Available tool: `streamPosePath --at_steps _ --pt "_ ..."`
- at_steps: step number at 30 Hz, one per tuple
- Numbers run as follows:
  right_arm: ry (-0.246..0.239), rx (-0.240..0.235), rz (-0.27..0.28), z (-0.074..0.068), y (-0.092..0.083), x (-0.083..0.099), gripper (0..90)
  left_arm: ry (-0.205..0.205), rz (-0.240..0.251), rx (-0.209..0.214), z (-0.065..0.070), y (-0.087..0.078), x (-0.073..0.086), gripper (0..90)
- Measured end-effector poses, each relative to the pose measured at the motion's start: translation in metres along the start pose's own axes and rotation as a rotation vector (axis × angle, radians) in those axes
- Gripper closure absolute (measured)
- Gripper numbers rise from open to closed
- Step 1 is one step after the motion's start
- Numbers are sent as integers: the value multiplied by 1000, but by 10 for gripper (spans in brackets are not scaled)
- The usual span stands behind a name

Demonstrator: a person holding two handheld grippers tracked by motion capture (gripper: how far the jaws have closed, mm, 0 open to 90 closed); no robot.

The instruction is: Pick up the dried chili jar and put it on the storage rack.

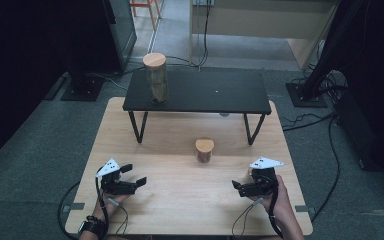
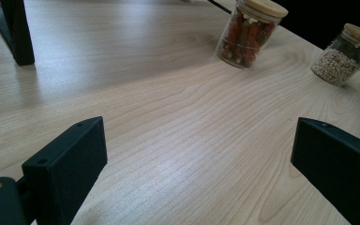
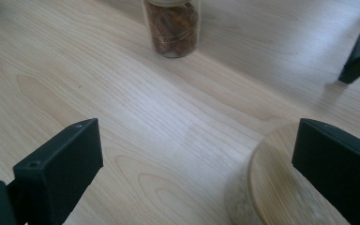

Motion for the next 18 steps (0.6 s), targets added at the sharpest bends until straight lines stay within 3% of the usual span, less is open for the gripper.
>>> streamPosePath --at_steps 18 --pt "-32 -25 -27 -4 39 -43 19 0 19 -1 0 -2 2 39"
Point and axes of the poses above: each handheld gripper's, and its own axes: y roughly forward along the jaws, x roughly out of its underside, z roughly to its right, the point moved 7 cm from there along y, roughly forward along the jaws, and after that the axes turned 12 degrees about -x, right-handed, at the moved point
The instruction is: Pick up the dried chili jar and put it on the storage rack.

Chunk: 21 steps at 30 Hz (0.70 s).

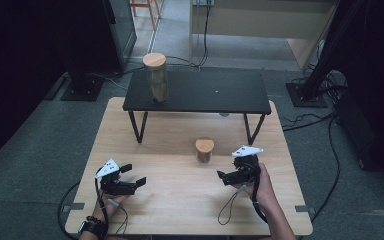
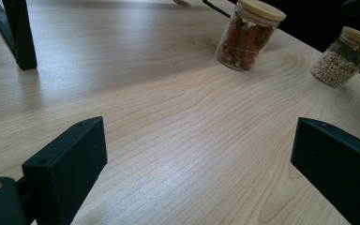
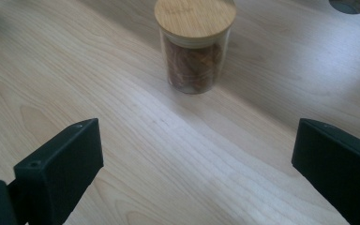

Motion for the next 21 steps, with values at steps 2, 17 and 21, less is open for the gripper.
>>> streamPosePath --at_steps 2,17,21 --pt "-1 -3 -6 0 4 -3 19 0 0 2 0 0 0 39" --pt "34 -27 -22 8 34 -21 31 -5 7 0 0 -1 1 39" --pt "34 -22 -31 10 41 -25 31 -13 12 1 -1 -1 2 39"
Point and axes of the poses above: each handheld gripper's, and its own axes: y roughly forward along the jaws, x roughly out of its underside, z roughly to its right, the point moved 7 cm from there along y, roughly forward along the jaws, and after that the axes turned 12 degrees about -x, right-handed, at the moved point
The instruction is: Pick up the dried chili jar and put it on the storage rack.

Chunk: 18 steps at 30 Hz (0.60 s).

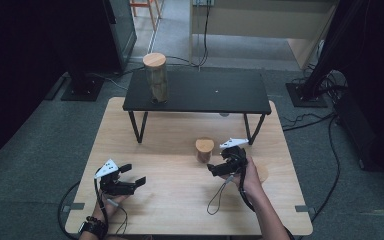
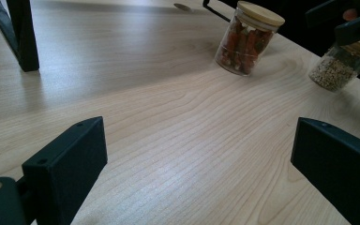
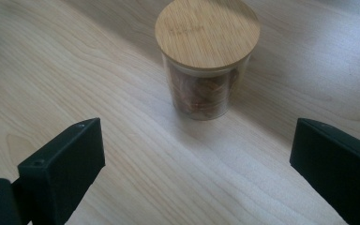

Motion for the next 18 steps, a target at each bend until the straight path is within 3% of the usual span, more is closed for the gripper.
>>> streamPosePath --at_steps 18 --pt "-5 23 -25 9 29 -24 42 -2 2 3 -1 0 0 39"
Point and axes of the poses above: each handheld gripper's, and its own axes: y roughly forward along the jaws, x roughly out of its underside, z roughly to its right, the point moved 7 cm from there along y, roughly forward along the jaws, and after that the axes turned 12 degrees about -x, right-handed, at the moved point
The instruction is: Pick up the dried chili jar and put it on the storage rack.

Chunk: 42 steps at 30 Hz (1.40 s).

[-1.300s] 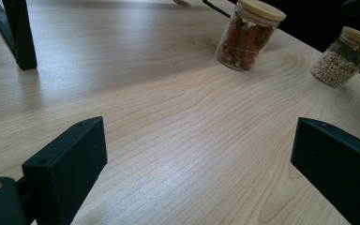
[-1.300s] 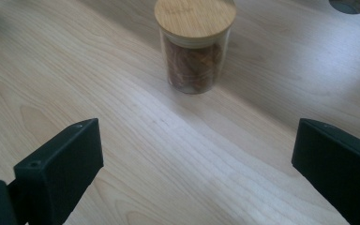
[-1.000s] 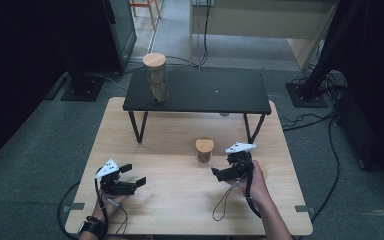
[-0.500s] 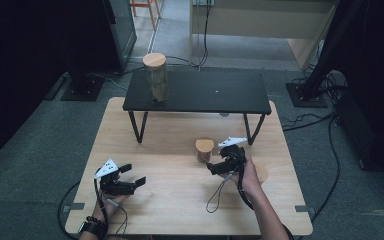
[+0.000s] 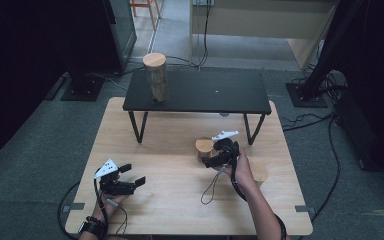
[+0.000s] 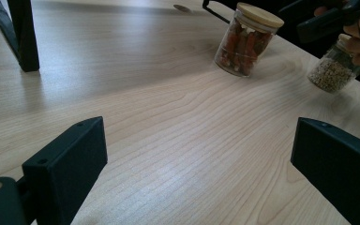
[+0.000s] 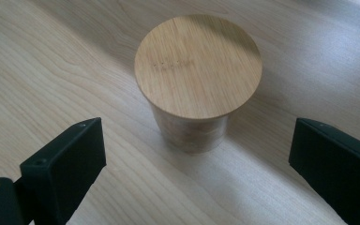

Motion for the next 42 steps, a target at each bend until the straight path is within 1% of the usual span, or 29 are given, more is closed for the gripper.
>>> streamPosePath --at_steps 6,10,14,17,22,28,35,42 --pt "2 18 -8 4 5 -5 62 0 0 1 0 0 0 39" --pt "0 17 -10 7 8 -8 82 -1 1 1 0 0 0 39" --pt "-7 24 -8 7 12 -9 142 0 -1 1 -1 0 0 39" --pt "-8 33 -20 6 17 -10 157 -1 1 1 -1 0 0 39" --pt "-9 23 -23 7 20 -10 189 -5 3 3 -1 0 0 39" --pt "-4 18 -24 8 23 -11 190 -5 2 4 -1 0 0 39" --pt "-10 15 -37 9 31 -18 188 -9 4 3 -1 0 0 39" --pt "-12 27 -37 7 39 -24 190 -17 6 4 -2 0 1 40"
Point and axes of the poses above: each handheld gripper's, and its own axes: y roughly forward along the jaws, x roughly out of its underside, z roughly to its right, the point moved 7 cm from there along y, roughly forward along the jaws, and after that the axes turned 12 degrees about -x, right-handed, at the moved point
